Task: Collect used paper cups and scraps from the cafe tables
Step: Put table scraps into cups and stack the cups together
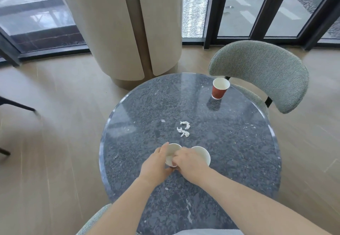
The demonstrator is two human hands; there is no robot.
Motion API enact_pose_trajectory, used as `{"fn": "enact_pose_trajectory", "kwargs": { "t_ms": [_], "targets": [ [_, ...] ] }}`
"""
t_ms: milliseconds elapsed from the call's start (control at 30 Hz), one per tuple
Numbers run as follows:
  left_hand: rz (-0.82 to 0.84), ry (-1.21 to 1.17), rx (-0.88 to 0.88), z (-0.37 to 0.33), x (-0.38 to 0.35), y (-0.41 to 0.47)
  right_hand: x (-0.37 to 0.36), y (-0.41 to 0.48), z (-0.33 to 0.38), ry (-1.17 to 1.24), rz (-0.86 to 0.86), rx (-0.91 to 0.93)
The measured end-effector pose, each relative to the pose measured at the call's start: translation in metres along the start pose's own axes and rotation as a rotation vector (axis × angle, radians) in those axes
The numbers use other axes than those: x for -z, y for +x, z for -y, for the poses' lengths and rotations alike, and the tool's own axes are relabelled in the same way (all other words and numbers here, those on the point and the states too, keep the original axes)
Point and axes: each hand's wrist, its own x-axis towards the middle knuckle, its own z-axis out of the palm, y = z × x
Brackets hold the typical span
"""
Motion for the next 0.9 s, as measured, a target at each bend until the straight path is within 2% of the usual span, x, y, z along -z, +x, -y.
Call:
{"fn": "enact_pose_trajectory", "kwargs": {
  "t_ms": [267,467,633,800,900],
  "targets": [
    [-0.202,-0.087,-0.104,-0.027,0.03,0.026,0.032,-0.006,-0.026,0.178,-0.325,0.036],
    [-0.152,-0.108,-0.224,-0.066,0.028,0.049,0.046,-0.033,-0.065,0.216,-0.45,-0.105],
    [0.014,0.035,-0.199,-0.085,0.003,0.05,0.04,-0.057,-0.108,0.21,-0.374,-0.267],
    [0.241,0.242,-0.029,-0.096,-0.009,0.052,0.03,-0.074,-0.136,0.206,-0.279,-0.3],
    [0.217,0.278,0.055,-0.104,-0.013,0.057,0.03,-0.079,-0.151,0.206,-0.255,-0.299]
  ]
}}
